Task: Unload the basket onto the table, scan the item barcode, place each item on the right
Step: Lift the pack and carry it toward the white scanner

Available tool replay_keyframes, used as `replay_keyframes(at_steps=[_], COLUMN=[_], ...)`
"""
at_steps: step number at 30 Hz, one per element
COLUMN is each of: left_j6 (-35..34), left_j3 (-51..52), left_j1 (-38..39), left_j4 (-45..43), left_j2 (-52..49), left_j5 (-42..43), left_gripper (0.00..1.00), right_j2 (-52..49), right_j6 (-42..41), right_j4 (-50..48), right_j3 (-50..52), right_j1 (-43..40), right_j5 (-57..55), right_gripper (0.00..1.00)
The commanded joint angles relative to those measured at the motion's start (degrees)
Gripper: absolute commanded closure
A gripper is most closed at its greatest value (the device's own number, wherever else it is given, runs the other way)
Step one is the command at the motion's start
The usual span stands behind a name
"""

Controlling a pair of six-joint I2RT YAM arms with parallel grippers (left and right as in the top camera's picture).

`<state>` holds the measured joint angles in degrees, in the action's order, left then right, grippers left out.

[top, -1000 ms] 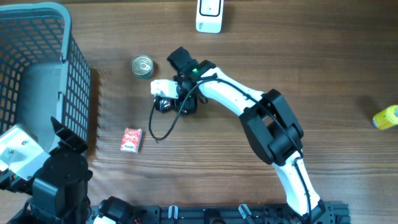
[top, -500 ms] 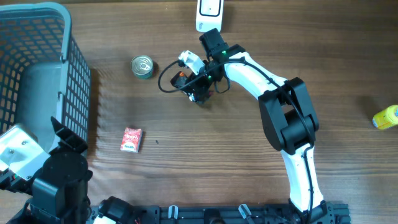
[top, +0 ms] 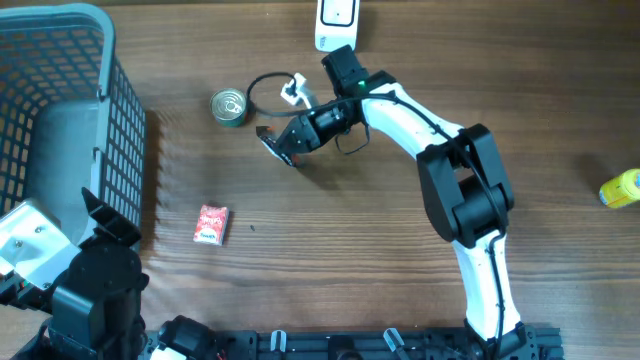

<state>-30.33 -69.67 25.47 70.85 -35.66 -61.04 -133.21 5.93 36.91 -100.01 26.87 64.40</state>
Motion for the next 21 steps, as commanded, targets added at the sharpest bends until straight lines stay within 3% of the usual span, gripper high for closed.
replay_keyframes(at_steps=[1, 6, 14, 18, 21], left_j6=[-0.2, -0.2, -0.2, -0.2, -0.2], left_j3=[-0.6, -0.6, -0.6, -0.6, -0.6], left_j1=[-0.3, -0.2, -0.3, -0.2, -0.3], left_j4=[0.2, 0.2, 0.4, 0.6, 0.6], left_j2=[0.0, 0.0, 0.0, 0.0, 0.0], left_j5=[0.1, 0.1, 2.1, 2.1, 2.1], left_gripper=[0.0, 0.0, 0.0, 0.0, 0.0], right_j2=[-1.2, -1.2, -1.2, -1.2, -1.2], right_j6=[-3.4, -10.2, -33.6, -47.8, -63.9], right_j4=[-0.3, -1.8, -13.9, -25.2, -39.6], right_j3=[-0.3, -0.3, -0.3, -0.3, -0.3], right_j1=[-2.8, -5.2, -6.1, -6.1, -6.1], right_j5=[15.9, 26.1, 28.6, 28.6, 28.5], right_gripper=[0.73, 0.76, 0.78, 0.82, 0.86])
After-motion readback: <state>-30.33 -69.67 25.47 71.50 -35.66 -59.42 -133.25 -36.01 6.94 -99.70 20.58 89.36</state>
